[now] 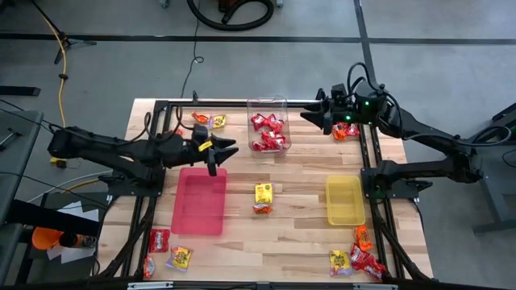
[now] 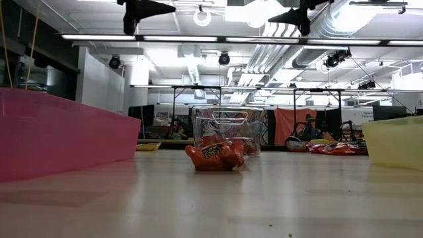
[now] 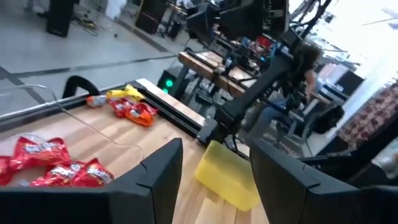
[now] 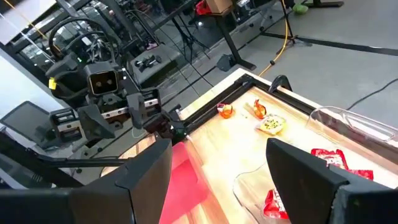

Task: Sort candy
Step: Put the red candy into the transparent bin

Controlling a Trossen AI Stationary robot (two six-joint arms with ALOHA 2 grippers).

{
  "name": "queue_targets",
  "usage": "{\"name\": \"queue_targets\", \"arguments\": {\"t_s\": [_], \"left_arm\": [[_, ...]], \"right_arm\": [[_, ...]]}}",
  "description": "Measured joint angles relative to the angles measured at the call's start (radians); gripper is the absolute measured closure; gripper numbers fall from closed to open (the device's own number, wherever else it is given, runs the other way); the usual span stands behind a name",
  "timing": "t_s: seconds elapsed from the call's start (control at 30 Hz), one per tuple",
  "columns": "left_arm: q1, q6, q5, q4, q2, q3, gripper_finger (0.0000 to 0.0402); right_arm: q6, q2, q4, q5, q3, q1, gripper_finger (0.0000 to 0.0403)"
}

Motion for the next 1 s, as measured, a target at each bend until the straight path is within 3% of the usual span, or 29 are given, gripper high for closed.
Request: {"name": "queue_targets", "arguments": {"t_s": [0.2, 0.33, 0.4, 0.5, 0.63, 0.8, 1.0], "left_arm": [[0.012, 0.015, -0.006, 0.019, -0.004, 0.000, 0.0227], [0.012, 0.015, -0.005, 0.019, -0.004, 0.000, 0.0227], [0.012, 0.015, -0.005, 0.019, -0.004, 0.000, 0.0227], [0.012, 0.015, -0.005, 0.019, -0.004, 0.000, 0.0227], [0.012, -0.014, -0.002, 0.018, -0.004, 0.000, 0.0227], [0.010, -0.030, 0.041, 0.019, -0.004, 0.000, 0.0227], [0.010, -0.053, 0.040, 0.018, -0.004, 0.000, 0.0227]], "right_arm": [[0.098, 0.000, -0.020, 0.014, 0.000, 0.000, 0.0147], [0.230, 0.023, -0.152, 0.187, 0.000, -0.027, 0.0147], [0.230, 0.057, -0.244, 0.216, 0.002, -0.082, 0.0147], [0.182, 0.156, -0.434, 0.235, 0.047, -0.170, 0.0147], [0.059, 0.334, -0.619, 0.365, 0.085, -0.268, 0.0147], [-0.010, 0.521, -0.664, 0.427, 0.085, -0.382, 0.0147], [-0.012, 0.656, -0.606, 0.437, 0.086, -0.457, 0.0147]]}}
